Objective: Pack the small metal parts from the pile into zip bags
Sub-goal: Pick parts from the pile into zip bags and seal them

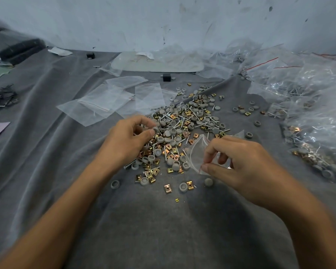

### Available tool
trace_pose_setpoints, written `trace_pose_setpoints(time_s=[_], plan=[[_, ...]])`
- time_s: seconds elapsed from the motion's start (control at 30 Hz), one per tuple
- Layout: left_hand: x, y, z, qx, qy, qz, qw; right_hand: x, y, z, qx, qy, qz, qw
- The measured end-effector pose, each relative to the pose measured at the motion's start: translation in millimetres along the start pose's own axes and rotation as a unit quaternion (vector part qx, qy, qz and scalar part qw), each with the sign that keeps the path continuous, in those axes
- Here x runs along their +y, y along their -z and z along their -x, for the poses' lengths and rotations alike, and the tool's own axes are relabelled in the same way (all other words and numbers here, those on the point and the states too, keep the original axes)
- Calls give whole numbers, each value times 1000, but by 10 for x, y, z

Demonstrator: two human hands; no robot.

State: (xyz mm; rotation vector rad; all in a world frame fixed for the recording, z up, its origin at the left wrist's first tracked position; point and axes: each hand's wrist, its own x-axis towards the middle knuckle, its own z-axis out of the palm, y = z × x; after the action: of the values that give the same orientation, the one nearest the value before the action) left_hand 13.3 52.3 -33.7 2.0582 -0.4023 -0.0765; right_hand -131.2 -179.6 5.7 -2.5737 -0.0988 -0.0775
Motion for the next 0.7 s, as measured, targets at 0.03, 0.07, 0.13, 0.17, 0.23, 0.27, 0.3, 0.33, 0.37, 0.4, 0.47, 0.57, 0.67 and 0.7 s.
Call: trace_pose_setpoints(time_s=[0.03, 0.07, 0.13, 0.17, 0.23, 0.27, 0.3, 0.33, 0.37, 0.4, 0.47, 0.57, 0.67, 0.7], plan=[[-3, 2, -3, -3, -2, -9, 1000, 1, 0, 3, 0, 1, 1, 1000], [4, 7, 2, -4, -7, -22, 1000, 1, 0, 4, -1, 1, 1, 1000], [46, 18, 27, -6, -17, -46, 999, 2, 0, 5, -1, 1, 1, 1000], [83, 23, 49, -11, -24, -47, 999, 3, -1, 5, 0, 1, -1, 1000], [181, 18, 119, -42, -48, -15, 998, 9, -5, 2, 4, 3, -1, 1000], [245, 1, 165, -67, -61, 11, 996, 9, -6, -1, 6, 4, 1, 1000], [308, -30, 214, -91, -75, 30, 993, 8, -8, -4, 7, 5, 3, 1000], [361, -75, 261, -110, -89, 37, 989, 5, -11, -7, 8, 6, 4, 1000], [398, -132, 301, -122, -105, 30, 986, 1, -16, -8, 8, 7, 4, 1000], [424, -193, 334, -129, -119, 14, 984, -2, -20, -10, 8, 9, 5, 1000], [452, -301, 373, -135, -138, -28, 981, -3, -25, -12, 10, 14, 7, 1000], [450, -373, 391, -120, -142, -69, 980, -5, -25, -16, 9, 14, 4, 1000], [465, -415, 412, -74, -141, -16, 987, -2, -28, -18, 16, 17, 3, 1000], [477, -437, 418, -58, -135, 15, 989, -6, -28, -19, 19, 20, 1, 1000]])
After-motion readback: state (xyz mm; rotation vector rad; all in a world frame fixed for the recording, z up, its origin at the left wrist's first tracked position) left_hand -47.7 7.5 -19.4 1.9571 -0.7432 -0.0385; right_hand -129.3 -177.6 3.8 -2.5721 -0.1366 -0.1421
